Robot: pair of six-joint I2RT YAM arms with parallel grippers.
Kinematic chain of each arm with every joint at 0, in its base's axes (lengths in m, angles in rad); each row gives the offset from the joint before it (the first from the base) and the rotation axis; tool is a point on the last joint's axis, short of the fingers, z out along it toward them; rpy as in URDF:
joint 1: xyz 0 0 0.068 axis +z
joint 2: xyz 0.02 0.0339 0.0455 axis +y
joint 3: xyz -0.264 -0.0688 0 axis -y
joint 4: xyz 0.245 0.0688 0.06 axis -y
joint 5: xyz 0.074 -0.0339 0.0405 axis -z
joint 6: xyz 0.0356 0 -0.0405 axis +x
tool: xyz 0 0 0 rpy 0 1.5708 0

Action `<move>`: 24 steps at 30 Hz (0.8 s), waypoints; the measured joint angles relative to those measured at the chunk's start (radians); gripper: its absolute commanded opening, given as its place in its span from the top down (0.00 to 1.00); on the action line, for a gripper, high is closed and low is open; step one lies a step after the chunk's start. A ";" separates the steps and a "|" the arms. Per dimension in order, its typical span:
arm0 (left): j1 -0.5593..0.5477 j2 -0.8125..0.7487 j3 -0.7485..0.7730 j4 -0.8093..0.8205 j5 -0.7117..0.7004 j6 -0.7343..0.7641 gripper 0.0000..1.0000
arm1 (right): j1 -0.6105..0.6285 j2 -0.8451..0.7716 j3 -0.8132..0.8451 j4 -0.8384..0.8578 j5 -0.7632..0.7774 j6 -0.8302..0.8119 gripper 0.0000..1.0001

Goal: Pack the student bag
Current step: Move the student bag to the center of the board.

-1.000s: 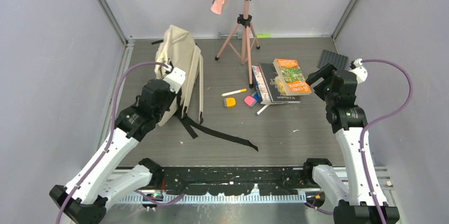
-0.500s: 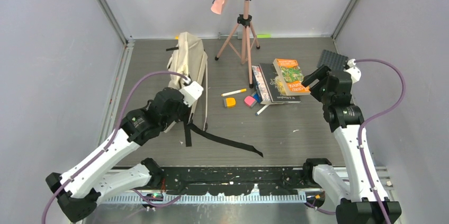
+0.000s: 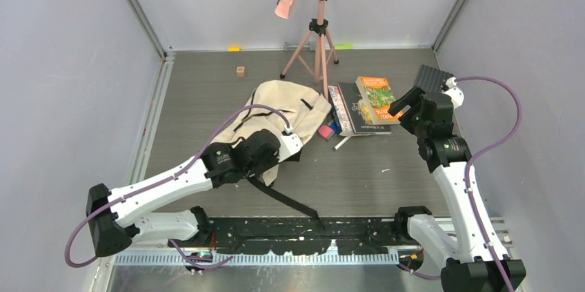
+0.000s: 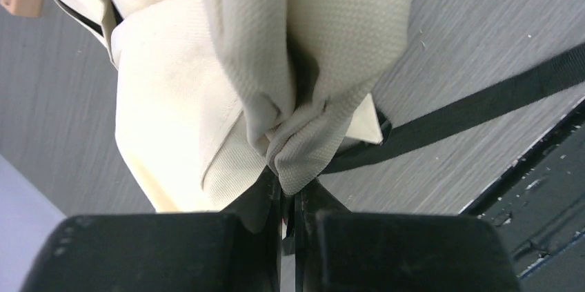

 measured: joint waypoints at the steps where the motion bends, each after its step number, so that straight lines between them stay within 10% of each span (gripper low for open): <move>1: -0.002 0.002 -0.004 0.000 0.010 -0.006 1.00 | 0.000 0.000 -0.002 -0.004 0.000 0.000 0.18; 12: -0.006 0.062 -0.021 0.021 0.135 -0.087 0.86 | 0.007 0.000 -0.003 -0.029 0.003 0.000 0.18; 18: -0.007 0.072 -0.018 0.020 0.200 -0.147 0.40 | 0.010 -0.001 -0.010 -0.032 0.003 0.000 0.18; 24: -0.010 0.072 0.029 -0.005 0.274 -0.216 0.19 | 0.010 -0.001 -0.024 -0.036 0.003 -0.001 0.16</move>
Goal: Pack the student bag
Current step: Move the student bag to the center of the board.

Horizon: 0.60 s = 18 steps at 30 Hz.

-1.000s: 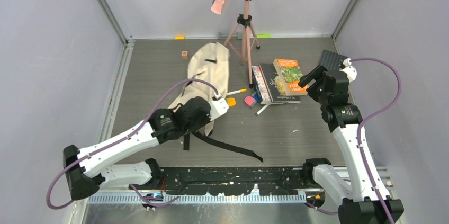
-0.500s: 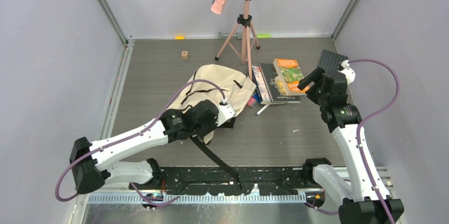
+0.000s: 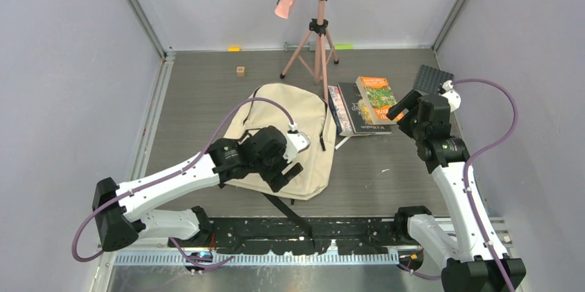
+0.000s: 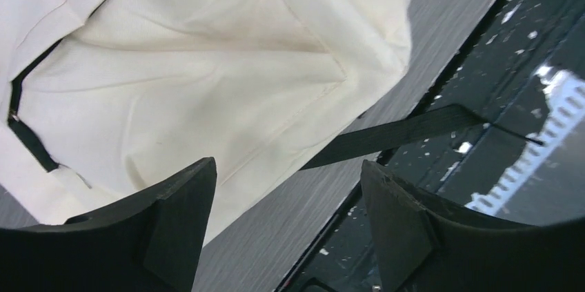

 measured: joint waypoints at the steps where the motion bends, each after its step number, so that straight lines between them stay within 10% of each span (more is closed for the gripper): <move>1: 0.000 -0.001 0.011 -0.005 0.011 -0.009 0.17 | 0.000 0.000 0.000 0.000 0.000 0.000 0.16; 18: 0.151 0.007 0.166 -0.039 0.137 -0.185 0.04 | 0.074 0.027 -0.007 0.010 0.004 -0.008 0.16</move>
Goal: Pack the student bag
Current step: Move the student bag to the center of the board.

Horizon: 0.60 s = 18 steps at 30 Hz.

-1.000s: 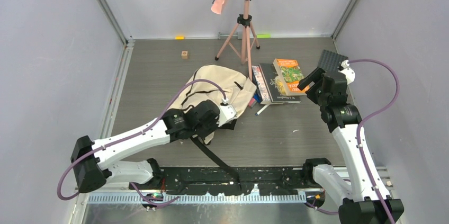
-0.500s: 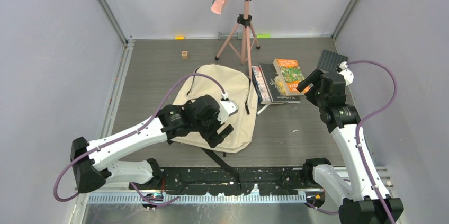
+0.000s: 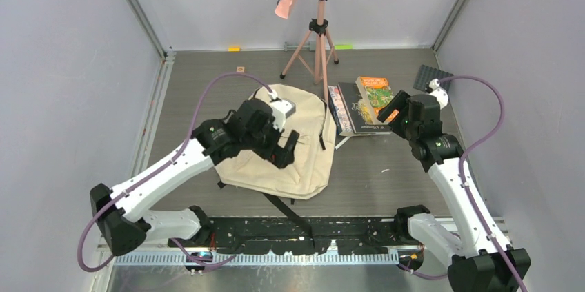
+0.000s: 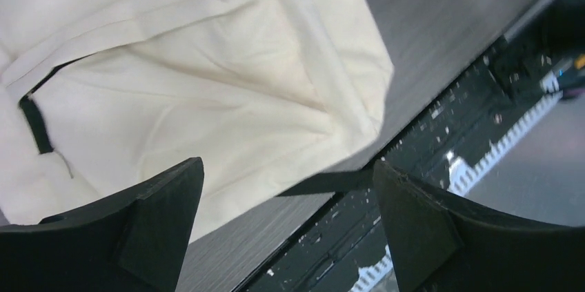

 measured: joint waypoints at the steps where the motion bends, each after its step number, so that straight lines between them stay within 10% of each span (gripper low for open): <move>1: 0.039 0.010 0.002 0.010 0.000 -0.019 0.04 | 0.013 0.003 0.000 0.000 -0.003 -0.002 0.16; 18: 0.521 0.289 0.031 0.069 -0.081 -0.275 0.02 | 0.233 0.317 0.030 0.052 -0.227 -0.056 0.16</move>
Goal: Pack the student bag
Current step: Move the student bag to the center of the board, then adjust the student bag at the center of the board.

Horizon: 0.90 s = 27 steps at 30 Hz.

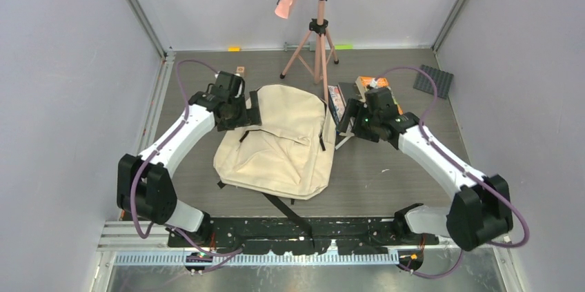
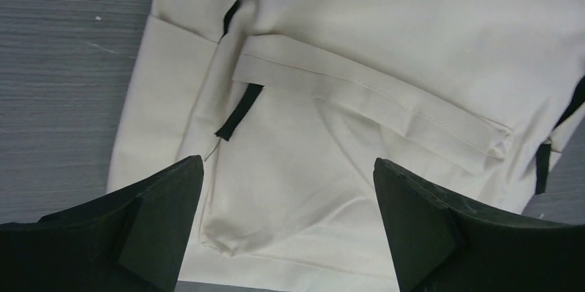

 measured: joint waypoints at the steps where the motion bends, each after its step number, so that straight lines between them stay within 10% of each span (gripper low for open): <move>1: 0.010 -0.006 -0.011 0.001 -0.014 -0.003 0.02 | 0.010 0.038 0.016 0.004 -0.011 0.000 0.16; 22: 0.343 -0.496 -0.499 -0.085 0.003 -0.272 0.00 | 0.040 0.663 0.540 0.053 -0.071 -0.151 0.25; 27: 0.345 -0.560 -0.603 -0.079 0.069 -0.353 0.16 | 0.041 0.686 0.545 0.053 -0.069 -0.180 0.35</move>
